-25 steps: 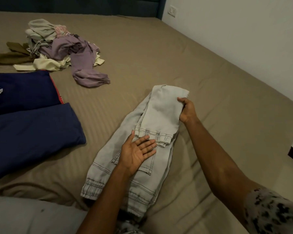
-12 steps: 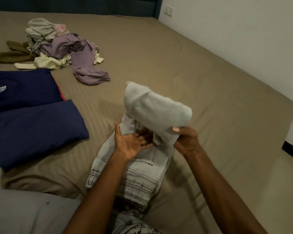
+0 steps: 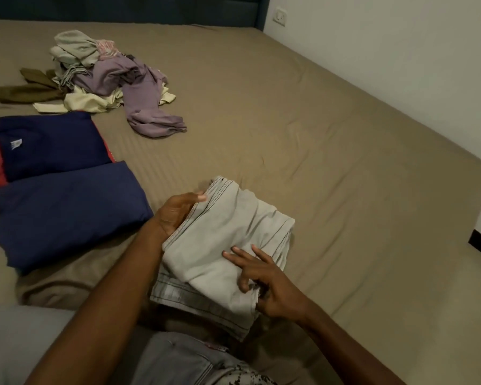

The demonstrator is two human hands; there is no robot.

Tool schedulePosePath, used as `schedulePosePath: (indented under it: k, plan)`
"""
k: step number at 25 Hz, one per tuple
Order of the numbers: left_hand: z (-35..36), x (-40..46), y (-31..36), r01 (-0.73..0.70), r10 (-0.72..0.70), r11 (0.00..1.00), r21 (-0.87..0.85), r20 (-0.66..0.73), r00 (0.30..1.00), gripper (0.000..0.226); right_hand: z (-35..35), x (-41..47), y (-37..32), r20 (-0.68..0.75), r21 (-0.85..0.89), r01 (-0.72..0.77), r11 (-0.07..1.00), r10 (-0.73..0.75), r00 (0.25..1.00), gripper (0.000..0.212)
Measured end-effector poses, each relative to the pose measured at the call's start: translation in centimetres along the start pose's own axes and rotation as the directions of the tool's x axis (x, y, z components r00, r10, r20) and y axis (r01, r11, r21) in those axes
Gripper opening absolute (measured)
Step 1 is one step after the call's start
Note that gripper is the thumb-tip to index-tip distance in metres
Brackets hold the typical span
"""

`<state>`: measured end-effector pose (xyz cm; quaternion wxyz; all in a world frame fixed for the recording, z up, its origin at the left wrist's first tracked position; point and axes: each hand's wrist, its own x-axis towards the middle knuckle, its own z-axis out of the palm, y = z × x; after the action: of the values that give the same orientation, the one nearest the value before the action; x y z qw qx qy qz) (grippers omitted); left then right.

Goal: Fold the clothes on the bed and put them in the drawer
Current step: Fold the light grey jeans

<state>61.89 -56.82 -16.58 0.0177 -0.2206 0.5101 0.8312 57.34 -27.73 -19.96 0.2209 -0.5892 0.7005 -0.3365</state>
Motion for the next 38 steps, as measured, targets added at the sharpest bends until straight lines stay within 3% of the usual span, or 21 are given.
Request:
schedulePosePath:
  k: [2, 4, 7, 8, 10, 11, 13, 15, 17, 19, 20, 22, 25, 27, 30, 32, 35, 36, 38]
  plan:
    - [-0.4, -0.1, -1.0, 0.118, -0.122, 0.976, 0.183, 0.012, 0.992, 0.029, 0.4, -0.2, 0.5, 0.068, -0.091, 0.039, 0.995, -0.033, 0.997, 0.035]
    - [-1.3, -0.3, -2.6, 0.144, -0.114, 0.943, 0.301, -0.113, 0.987, 0.036, 0.3, -0.1, 0.6, 0.117, -0.116, 0.018, 0.993, -0.005, 0.993, 0.038]
    - [-1.6, -1.1, -3.3, 0.133, -0.1, 0.959, 0.252, -0.142, 0.985, 0.054, -1.1, -0.2, -0.1, 0.181, -0.06, -0.008, 0.998, 0.019, 0.983, 0.03]
    - [-1.6, -1.0, -3.5, 0.12, -0.088, 0.964, 0.239, -0.14, 0.986, 0.059, -1.7, -0.2, -0.5, 0.142, 0.011, -0.024, 1.0, 0.022, 0.99, 0.024]
    - [-1.6, -0.2, -3.1, 0.081, -0.029, 0.966, 0.244, -0.211, 0.977, 0.054, -2.8, -0.2, 0.0, -0.192, 0.18, -0.066, 0.982, 0.1, 0.976, 0.025]
    - [-1.2, 0.4, -2.6, 0.045, 0.027, 0.968, 0.245, -0.284, 0.958, 0.041, -3.7, -0.2, 0.9, -0.407, 0.203, -0.092, 0.975, 0.17, 0.897, 0.032]
    - [0.2, 2.1, -1.0, -0.018, 0.198, 0.933, 0.361, -0.47, 0.86, 0.01, -5.8, -0.1, 3.7, -0.688, 0.047, -0.238, 0.97, 0.204, 0.697, 0.047]
    - [1.8, 4.7, 0.7, 0.055, 0.397, 0.714, 0.698, -0.469, 0.789, 0.038, -7.3, 0.4, 6.4, -0.705, -0.033, -0.328, 0.944, 0.211, 0.677, 0.043]
    - [3.5, 7.1, 2.0, 0.225, 0.394, 0.393, 0.892, -0.384, 0.835, 0.058, -7.5, 1.5, 7.8, -0.618, 0.116, -0.308, 0.944, 0.311, 0.722, 0.038]
    - [4.2, 9.5, 2.4, 0.283, 0.294, 0.18, 0.942, -0.326, 0.898, 0.05, -6.7, 2.3, 7.9, -0.613, 0.197, -0.263, 0.944, 0.328, 0.719, 0.035]
    - [4.1, 9.8, 2.6, 0.269, 0.303, 0.151, 0.951, -0.303, 0.904, 0.037, -6.4, 2.5, 7.6, -0.637, 0.218, -0.227, 0.949, 0.315, 0.704, 0.034]
    - [2.2, 9.7, 3.6, 0.227, 0.413, 0.217, 0.949, -0.3, 0.86, 0.026, -6.7, 2.7, 7.3, -0.68, 0.335, -0.16, 0.929, 0.356, 0.641, 0.038]
    - [-2.4, 8.0, 3.6, 0.198, 0.525, 0.435, 0.878, -0.427, 0.736, 0.028, -7.6, 4.4, 7.8, -0.642, 0.573, -0.098, 0.813, 0.521, 0.562, 0.035]
    - [-4.9, 7.4, 1.3, 0.248, 0.388, 0.6, 0.761, -0.547, 0.742, 0.038, -7.4, 6.2, 8.4, -0.604, 0.659, -0.062, 0.75, 0.577, 0.55, 0.03]
    - [-6.8, 7.4, -3.0, 0.257, 0.225, 0.75, 0.609, -0.601, 0.767, 0.047, -6.4, 7.0, 9.6, -0.549, 0.748, -0.043, 0.662, 0.655, 0.519, 0.03]
    - [-7.1, 7.7, -3.2, 0.206, 0.254, 0.787, 0.581, -0.611, 0.75, 0.049, -7.0, 6.6, 10.4, -0.505, 0.771, -0.07, 0.633, 0.675, 0.538, 0.034]
    - [-5.3, 7.5, -0.5, 0.083, 0.312, 0.851, 0.518, -0.627, 0.714, 0.055, -7.8, 5.7, 10.4, -0.448, 0.776, -0.087, 0.625, 0.642, 0.622, 0.035]
    - [-4.7, 7.9, 0.5, 0.08, 0.324, 0.82, 0.566, -0.575, 0.751, 0.057, -8.0, 5.8, 10.1, -0.463, 0.759, -0.068, 0.647, 0.61, 0.643, 0.028]
    - [-3.6, 8.7, 1.9, 0.179, 0.244, 0.668, 0.722, -0.44, 0.864, 0.056, -7.9, 6.0, 9.4, -0.496, 0.687, -0.065, 0.724, 0.532, 0.687, 0.019]
